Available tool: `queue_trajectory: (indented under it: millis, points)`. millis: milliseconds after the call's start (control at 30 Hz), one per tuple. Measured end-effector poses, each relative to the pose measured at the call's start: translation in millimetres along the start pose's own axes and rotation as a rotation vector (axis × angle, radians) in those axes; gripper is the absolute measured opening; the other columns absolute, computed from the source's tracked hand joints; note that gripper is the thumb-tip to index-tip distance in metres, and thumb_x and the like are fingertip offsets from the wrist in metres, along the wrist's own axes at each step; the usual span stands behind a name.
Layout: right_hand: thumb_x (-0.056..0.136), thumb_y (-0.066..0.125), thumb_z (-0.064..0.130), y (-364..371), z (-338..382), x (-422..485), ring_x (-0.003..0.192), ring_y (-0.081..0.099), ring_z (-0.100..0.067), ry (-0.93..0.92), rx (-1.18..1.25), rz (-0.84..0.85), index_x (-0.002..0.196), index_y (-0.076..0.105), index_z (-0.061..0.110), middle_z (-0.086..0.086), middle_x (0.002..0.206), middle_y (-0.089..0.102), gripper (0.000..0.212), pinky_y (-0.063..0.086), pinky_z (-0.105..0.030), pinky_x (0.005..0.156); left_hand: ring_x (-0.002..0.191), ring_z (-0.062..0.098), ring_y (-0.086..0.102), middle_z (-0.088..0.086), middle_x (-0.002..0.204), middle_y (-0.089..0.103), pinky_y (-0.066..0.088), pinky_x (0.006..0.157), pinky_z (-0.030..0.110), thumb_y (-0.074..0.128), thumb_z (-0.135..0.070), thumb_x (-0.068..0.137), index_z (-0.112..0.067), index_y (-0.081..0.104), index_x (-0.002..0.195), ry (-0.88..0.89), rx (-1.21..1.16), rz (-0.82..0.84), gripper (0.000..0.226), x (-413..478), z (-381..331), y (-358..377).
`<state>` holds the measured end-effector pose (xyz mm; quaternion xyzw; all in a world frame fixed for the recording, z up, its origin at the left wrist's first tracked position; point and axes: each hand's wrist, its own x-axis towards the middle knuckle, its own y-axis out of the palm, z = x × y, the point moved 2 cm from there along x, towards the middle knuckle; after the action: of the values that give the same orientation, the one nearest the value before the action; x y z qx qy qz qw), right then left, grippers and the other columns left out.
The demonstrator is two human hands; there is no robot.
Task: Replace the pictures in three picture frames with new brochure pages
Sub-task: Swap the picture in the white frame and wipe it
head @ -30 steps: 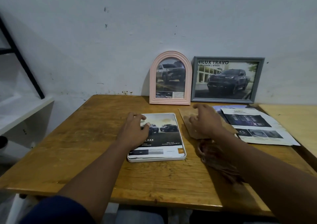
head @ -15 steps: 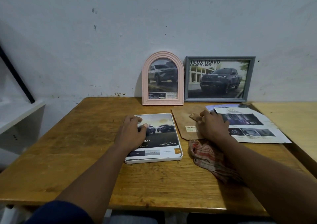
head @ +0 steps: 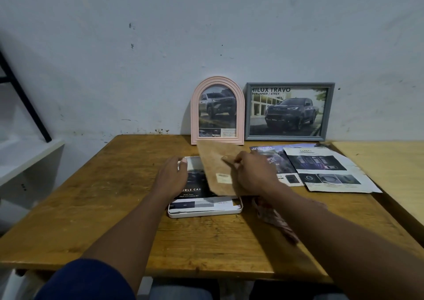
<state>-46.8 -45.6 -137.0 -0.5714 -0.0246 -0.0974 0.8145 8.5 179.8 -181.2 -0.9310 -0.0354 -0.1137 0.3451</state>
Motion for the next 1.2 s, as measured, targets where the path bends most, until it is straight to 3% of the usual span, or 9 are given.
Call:
queue_trajectory:
  millis: [200,300,400,600,800,933,1033,1100,1200]
  points:
    - [0.1,0.049,0.039,18,49,-17,0.123,0.047,-0.033,-0.111,-0.128,0.106,0.13,0.053,0.02,-0.012,0.132,0.051,0.036,0.045,-0.05,0.096,0.115,0.022,0.058,0.001,0.132,0.059,0.052,0.096,0.046,0.04,-0.028,0.105,-0.022,0.055,0.139,-0.056,-0.071,0.02,0.037,-5,5,-15]
    - [0.1,0.049,0.041,17,62,-20,0.119,0.051,-0.033,-0.131,-0.123,0.124,0.128,0.056,0.016,-0.013,0.129,0.052,0.038,0.046,-0.045,0.09,0.105,0.014,0.06,-0.002,0.128,0.063,0.053,0.094,0.038,0.049,-0.018,0.1,-0.019,0.057,0.138,-0.044,-0.063,0.033,0.039,-7,9,-17]
    - [0.098,0.052,0.041,19,68,-19,0.112,0.055,-0.03,-0.16,-0.112,0.132,0.125,0.058,0.015,-0.011,0.124,0.056,0.038,0.047,-0.04,0.085,0.119,0.019,0.06,0.002,0.135,0.063,0.049,0.101,0.036,0.054,-0.017,0.097,-0.016,0.06,0.137,0.007,0.046,0.058,0.04,-10,12,-13]
    - [0.095,0.044,0.059,28,50,-16,0.129,0.041,-0.033,-0.098,-0.124,0.113,0.133,0.054,0.021,-0.012,0.139,0.049,0.055,0.039,-0.05,0.102,0.121,0.021,0.058,0.002,0.132,0.063,0.047,0.096,0.032,0.052,-0.015,0.098,-0.017,0.062,0.133,0.061,0.073,0.022,0.036,-17,13,-6]
    - [0.092,0.039,0.058,41,44,-18,0.124,0.045,-0.03,-0.119,-0.068,0.098,0.133,0.051,0.019,-0.012,0.139,0.047,0.058,0.042,-0.05,0.101,0.122,0.019,0.055,0.001,0.134,0.059,0.047,0.1,0.037,0.052,-0.014,0.096,-0.015,0.062,0.131,0.062,0.086,0.053,0.036,-19,11,-5]
    - [0.096,0.04,0.058,39,40,-5,0.126,0.043,-0.029,-0.129,-0.08,0.06,0.131,0.053,0.02,-0.01,0.136,0.047,0.053,0.04,-0.049,0.102,0.118,0.02,0.054,-0.001,0.128,0.054,0.047,0.097,0.038,0.055,-0.022,0.095,-0.016,0.061,0.125,0.088,0.181,0.074,0.031,-12,14,-4]
    - [0.097,0.038,0.058,41,38,9,0.134,0.036,-0.028,-0.13,-0.047,0.062,0.137,0.048,0.02,-0.01,0.143,0.041,0.056,0.033,-0.051,0.107,0.119,0.02,0.052,0.0,0.137,0.047,0.048,0.097,0.04,0.053,-0.03,0.098,-0.017,0.055,0.134,0.111,0.269,0.105,0.038,-8,11,-2]
    - [0.098,0.035,0.058,45,37,16,0.144,0.026,-0.027,-0.129,-0.006,0.121,0.138,0.046,0.02,-0.008,0.152,0.035,0.056,0.026,-0.054,0.113,0.131,0.021,0.046,0.0,0.147,0.04,0.045,0.104,0.041,0.049,-0.033,0.101,-0.016,0.047,0.143,0.106,0.285,0.14,0.046,-6,10,1]
    - [0.1,0.03,0.055,57,35,18,0.149,0.019,-0.026,-0.121,0.015,0.157,0.138,0.045,0.021,-0.007,0.156,0.032,0.054,0.017,-0.058,0.117,0.154,0.023,0.016,0.004,0.163,0.028,0.025,0.122,0.043,0.044,-0.034,0.104,-0.013,0.036,0.152,0.119,0.302,0.229,0.053,-2,11,8]
